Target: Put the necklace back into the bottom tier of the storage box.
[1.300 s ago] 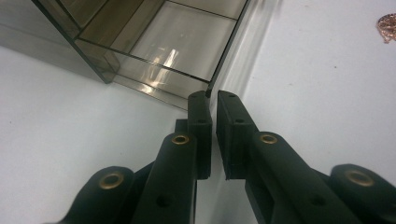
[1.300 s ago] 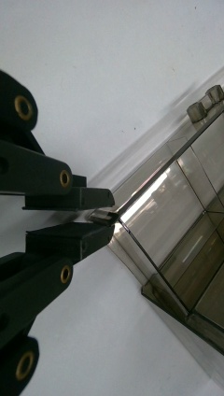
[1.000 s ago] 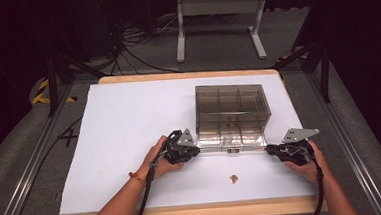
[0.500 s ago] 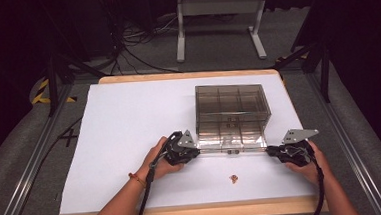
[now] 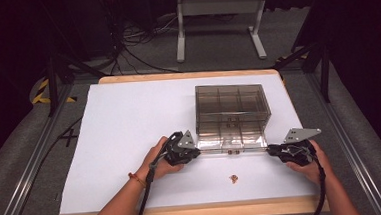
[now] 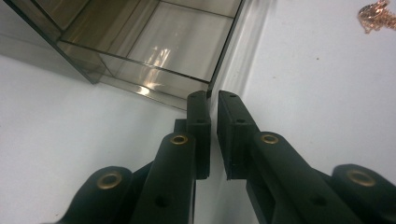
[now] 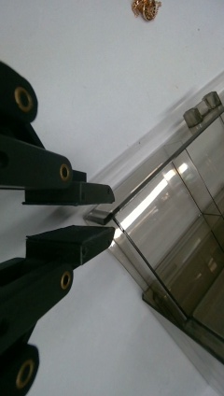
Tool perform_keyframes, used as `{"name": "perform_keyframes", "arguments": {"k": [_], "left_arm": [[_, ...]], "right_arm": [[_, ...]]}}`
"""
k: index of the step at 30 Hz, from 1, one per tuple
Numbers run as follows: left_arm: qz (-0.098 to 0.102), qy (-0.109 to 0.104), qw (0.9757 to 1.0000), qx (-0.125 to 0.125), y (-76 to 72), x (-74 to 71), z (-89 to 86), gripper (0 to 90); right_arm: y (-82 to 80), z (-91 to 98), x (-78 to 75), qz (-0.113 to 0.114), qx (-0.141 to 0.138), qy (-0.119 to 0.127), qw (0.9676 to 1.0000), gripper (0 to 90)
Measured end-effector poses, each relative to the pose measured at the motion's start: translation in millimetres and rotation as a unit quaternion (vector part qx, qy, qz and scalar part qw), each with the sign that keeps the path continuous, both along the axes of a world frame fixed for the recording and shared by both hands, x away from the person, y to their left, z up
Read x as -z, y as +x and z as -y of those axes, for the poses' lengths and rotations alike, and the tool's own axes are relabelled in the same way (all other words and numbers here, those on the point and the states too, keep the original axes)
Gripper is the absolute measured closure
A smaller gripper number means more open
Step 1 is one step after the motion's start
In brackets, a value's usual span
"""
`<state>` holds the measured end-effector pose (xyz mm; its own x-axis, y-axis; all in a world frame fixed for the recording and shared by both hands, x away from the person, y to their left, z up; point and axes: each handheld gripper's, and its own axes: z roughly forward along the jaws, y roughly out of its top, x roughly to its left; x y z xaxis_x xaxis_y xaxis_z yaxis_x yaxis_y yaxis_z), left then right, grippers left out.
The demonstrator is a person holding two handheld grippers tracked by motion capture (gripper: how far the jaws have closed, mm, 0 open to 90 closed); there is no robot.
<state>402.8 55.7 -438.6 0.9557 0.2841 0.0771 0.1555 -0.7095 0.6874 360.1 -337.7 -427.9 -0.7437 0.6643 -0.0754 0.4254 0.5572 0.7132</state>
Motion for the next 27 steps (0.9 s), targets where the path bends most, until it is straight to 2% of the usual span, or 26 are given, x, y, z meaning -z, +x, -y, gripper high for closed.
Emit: {"name": "perform_keyframes", "arguments": {"k": [7,11,13,16,20,22,27], "left_arm": [[0.015,-0.023,0.9996,0.002,-3.3,-10.5,-5.4,83.1],[0.019,-0.032,0.9993,0.002,-4.5,-12.5,-6.9,82.3],[0.030,-0.036,0.9989,0.006,-7.4,-15.2,-9.4,81.6],[0.035,-0.046,0.9983,0.010,-10.2,-17.3,-11.4,80.4],[0.055,-0.066,0.9962,0.010,-16.7,-25.3,-14.8,78.3],[0.062,-0.069,0.9957,0.010,-18.5,-26.8,-15.7,77.9],[0.067,-0.078,0.9947,0.001,-26.5,-28.1,-25.6,75.7]], "right_arm": [[-3.4,6.8,-9.6,0.016,0.004,0.024,0.9996,77.8],[-4.6,5.5,-11.5,0.021,0.004,0.023,0.9995,78.5],[-5.9,2.8,-13.5,0.027,0.004,0.025,0.9993,79.0],[-7.1,0.6,-15.1,0.034,0.006,0.027,0.9990,79.4],[-11.7,-6.5,-20.2,0.051,0.013,0.038,0.9979,79.3],[-13.2,-8.7,-21.0,0.055,0.011,0.040,0.9976,79.4],[-20.8,-22.9,-25.4,0.066,-0.001,0.041,0.9970,79.6]]}}
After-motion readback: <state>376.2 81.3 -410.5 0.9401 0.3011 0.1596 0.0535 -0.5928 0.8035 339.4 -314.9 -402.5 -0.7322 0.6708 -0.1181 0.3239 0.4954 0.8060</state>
